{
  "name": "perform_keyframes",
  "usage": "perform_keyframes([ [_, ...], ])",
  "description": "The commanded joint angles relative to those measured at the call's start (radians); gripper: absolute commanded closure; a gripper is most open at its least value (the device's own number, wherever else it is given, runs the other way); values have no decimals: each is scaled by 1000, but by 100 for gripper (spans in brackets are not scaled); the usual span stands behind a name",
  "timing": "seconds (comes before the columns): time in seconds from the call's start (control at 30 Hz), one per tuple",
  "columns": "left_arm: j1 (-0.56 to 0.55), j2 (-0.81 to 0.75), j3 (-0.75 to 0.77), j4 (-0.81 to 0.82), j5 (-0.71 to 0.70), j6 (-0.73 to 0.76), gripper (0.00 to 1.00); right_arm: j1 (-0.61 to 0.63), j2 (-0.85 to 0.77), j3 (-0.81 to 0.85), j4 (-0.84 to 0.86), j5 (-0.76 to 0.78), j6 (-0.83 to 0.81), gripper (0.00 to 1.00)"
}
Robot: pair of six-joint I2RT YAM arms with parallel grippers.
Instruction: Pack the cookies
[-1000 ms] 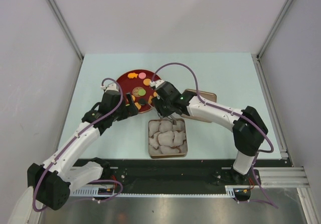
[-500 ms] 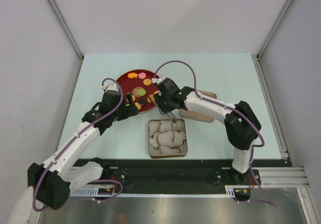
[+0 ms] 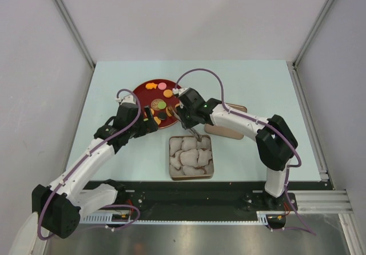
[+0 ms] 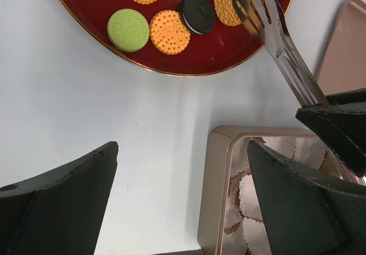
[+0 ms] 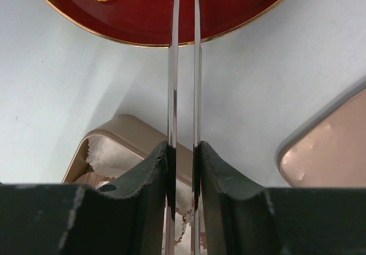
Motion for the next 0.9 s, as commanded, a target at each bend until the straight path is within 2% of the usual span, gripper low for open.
perform_keyframes([
  [0.0, 6, -2, -6, 21, 12, 1, 0, -7, -60, 39, 14, 17, 10, 82],
  [0.27, 6, 1, -4, 26, 14, 0, 1, -20, -270, -3, -54, 69, 5, 85],
  [0.3, 6, 1, -4, 28, 16, 0, 0, -20, -288, -12, -64, 75, 8, 90],
  [0.53, 6, 4, -6, 25, 16, 1, 0, -6, -463, -124, -166, 106, 65, 91],
  [0.57, 6, 4, -7, 25, 17, 3, 0, 14, -486, -138, -179, 116, 73, 91],
  [0.6, 6, 4, -9, 26, 19, 3, 0, 23, -524, -164, -189, 138, 82, 96],
  [0.67, 6, 9, -10, 34, 26, 0, 1, 45, -561, -188, -231, 155, 114, 100],
  [0.87, 4, 23, -10, 40, 45, 0, 1, 118, -695, -291, -280, 164, 235, 100],
])
